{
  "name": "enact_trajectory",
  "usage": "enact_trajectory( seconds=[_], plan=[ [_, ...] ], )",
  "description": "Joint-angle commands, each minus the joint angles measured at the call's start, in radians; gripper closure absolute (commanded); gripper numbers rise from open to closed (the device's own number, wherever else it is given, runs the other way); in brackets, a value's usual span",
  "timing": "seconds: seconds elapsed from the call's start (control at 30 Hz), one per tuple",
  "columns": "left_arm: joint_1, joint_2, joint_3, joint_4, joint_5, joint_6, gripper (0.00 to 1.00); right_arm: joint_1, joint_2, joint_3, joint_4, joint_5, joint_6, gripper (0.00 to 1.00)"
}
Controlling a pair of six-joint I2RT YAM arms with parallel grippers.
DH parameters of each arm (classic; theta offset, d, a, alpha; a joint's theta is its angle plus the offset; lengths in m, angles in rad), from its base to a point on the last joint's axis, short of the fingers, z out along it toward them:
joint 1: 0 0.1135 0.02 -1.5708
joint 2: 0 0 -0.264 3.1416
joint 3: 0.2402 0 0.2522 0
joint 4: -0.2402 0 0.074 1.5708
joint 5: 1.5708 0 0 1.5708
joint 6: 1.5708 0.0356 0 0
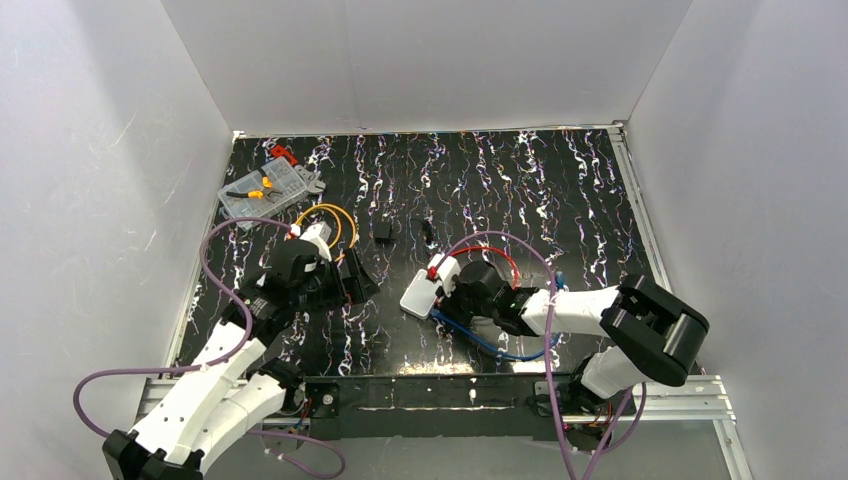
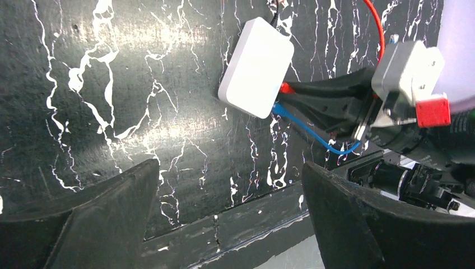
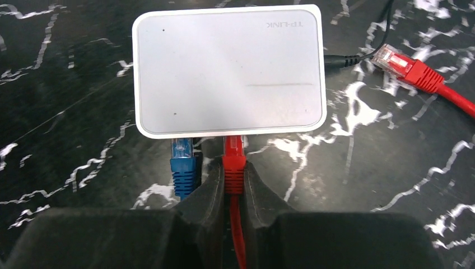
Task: Insert the plug into the switch port
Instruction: Insert the connector into the switch port, then reset both arms
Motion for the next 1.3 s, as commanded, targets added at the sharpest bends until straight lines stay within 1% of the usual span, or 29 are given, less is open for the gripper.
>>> enact_trajectory(
  seconds=[0.0, 0.1, 0.23, 0.3, 0.37, 0.4, 0.43, 0.7, 0.83, 1.03, 1.27],
  plan=[
    [0.000, -0.029, 0.063, -0.086, -0.042, 0.042, 0.02, -0.053, 0.010, 0.042, -0.070, 0.085, 0.041, 0.99],
    [0.000, -0.041, 0.088, -0.113, -0.065, 0.055, 0.02, -0.084, 0.029, 0.073, -0.078, 0.083, 0.056, 0.98],
    [0.000, -0.049, 0.109, -0.144, -0.087, 0.070, 0.02, -0.115, 0.060, 0.119, -0.095, 0.065, 0.062, 0.92],
    [0.000, -0.053, 0.110, -0.151, -0.096, 0.074, 0.02, -0.121, 0.063, 0.133, -0.102, 0.060, 0.062, 0.84],
    [-0.001, -0.058, 0.110, -0.154, -0.099, 0.078, 0.02, -0.122, 0.050, 0.142, -0.111, 0.060, 0.062, 0.66],
    [0.000, -0.059, 0.111, -0.155, -0.102, 0.081, 0.02, -0.123, 0.031, 0.145, -0.114, 0.063, 0.062, 0.58],
    [0.000, -0.061, 0.113, -0.156, -0.105, 0.086, 0.02, -0.123, 0.015, 0.148, -0.120, 0.069, 0.062, 0.53],
    [0.000, -0.070, 0.150, -0.176, -0.119, 0.130, 0.02, -0.124, -0.192, 0.195, -0.240, 0.137, 0.038, 0.32],
    [-0.001, -0.074, 0.174, -0.186, -0.123, 0.146, 0.02, -0.124, -0.321, 0.230, -0.325, 0.212, 0.057, 0.27],
    [0.000, -0.088, 0.226, -0.196, -0.183, 0.168, 0.02, -0.126, -0.466, 0.265, -0.459, 0.440, 0.155, 0.23],
    [0.000, -0.109, 0.254, -0.172, -0.275, 0.176, 0.02, -0.127, -0.639, 0.354, -0.711, 0.575, 0.207, 0.21]
  ],
)
